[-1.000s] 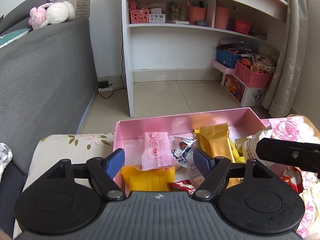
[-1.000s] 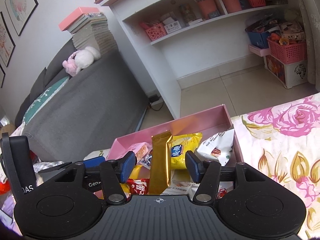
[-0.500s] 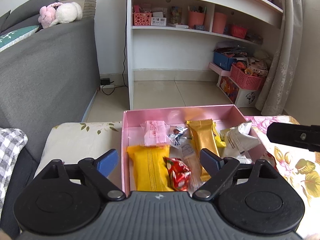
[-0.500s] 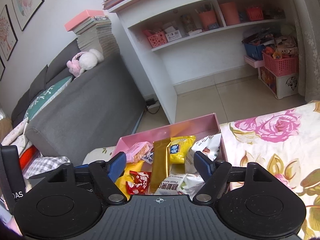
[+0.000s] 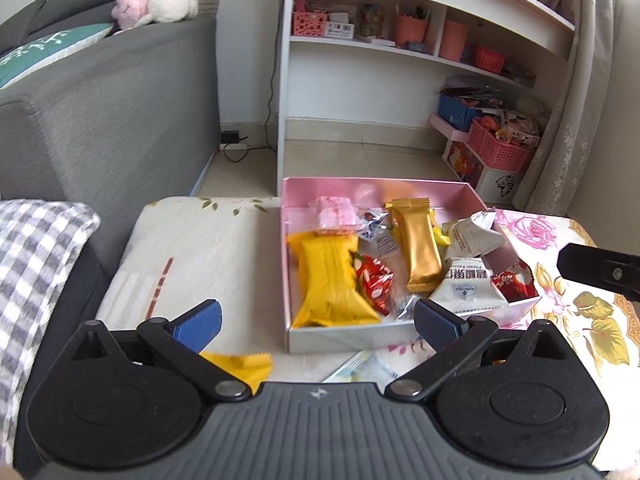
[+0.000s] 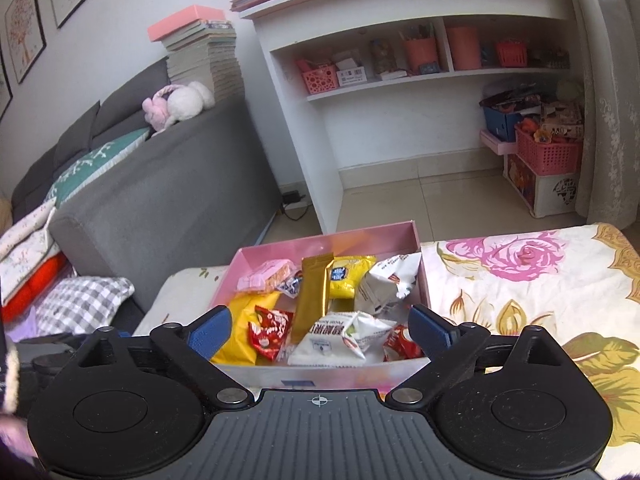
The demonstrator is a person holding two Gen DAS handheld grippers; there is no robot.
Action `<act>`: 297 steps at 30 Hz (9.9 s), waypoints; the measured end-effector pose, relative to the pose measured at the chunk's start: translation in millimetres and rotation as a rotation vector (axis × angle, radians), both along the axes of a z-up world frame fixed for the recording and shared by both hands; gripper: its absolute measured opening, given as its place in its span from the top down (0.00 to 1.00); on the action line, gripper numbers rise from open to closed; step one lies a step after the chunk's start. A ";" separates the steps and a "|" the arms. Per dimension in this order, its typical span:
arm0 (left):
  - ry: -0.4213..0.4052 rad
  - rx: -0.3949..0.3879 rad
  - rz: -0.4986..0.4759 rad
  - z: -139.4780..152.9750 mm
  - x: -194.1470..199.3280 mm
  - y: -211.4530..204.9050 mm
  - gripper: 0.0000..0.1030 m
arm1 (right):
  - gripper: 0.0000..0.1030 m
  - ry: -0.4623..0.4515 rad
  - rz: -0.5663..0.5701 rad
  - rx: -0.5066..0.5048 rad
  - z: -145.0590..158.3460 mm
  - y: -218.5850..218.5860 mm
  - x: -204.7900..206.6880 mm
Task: Organize snacks
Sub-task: 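Grasp the yellow cake pack with the left gripper while the right grasps the white wafer pack, then carry the yellow cake pack and white wafer pack into the box with both grippers, then open both grippers to release the yellow pack and wafer pack, then withdraw, then grasp the square biscuit pack with the left gripper while the right grasps the orange cracker pack, then carry the biscuit pack and cracker pack over the box with both grippers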
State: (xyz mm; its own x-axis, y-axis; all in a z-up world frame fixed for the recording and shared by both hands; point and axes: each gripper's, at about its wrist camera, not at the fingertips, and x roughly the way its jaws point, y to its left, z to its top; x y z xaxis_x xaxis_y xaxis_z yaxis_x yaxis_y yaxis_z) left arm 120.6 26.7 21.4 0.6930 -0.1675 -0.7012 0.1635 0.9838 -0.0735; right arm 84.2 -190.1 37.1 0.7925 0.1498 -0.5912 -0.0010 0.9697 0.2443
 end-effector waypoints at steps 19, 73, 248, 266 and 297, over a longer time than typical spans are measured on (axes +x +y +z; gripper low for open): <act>0.022 0.038 0.052 -39.2 -43.3 55.5 0.00 | 0.04 -0.028 0.116 -0.167 -49.2 35.8 -40.4; 0.123 -0.118 0.059 -63.8 -27.4 78.1 0.62 | 0.54 0.085 0.449 -0.243 -105.6 109.3 -0.7; 0.070 -0.028 -0.138 -70.1 -19.5 -85.4 0.69 | 0.00 0.160 0.127 -0.232 -117.7 -42.7 -22.6; 0.122 -0.032 -0.076 -68.1 -18.5 -42.6 0.69 | 0.01 0.125 0.092 -0.288 -124.1 -1.0 8.3; 0.129 -0.042 -0.072 -66.6 -17.9 -38.3 0.69 | 0.41 0.122 0.118 -0.276 -109.1 4.8 4.9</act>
State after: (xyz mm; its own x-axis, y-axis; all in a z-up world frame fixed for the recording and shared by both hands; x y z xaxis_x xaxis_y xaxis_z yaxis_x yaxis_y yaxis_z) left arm 102.7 -11.6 -45.2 0.5830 -0.2451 -0.7746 0.2203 0.9654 -0.1397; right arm 89.1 -185.3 -72.0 0.6999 0.0568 -0.7120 -0.1040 0.9943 -0.0230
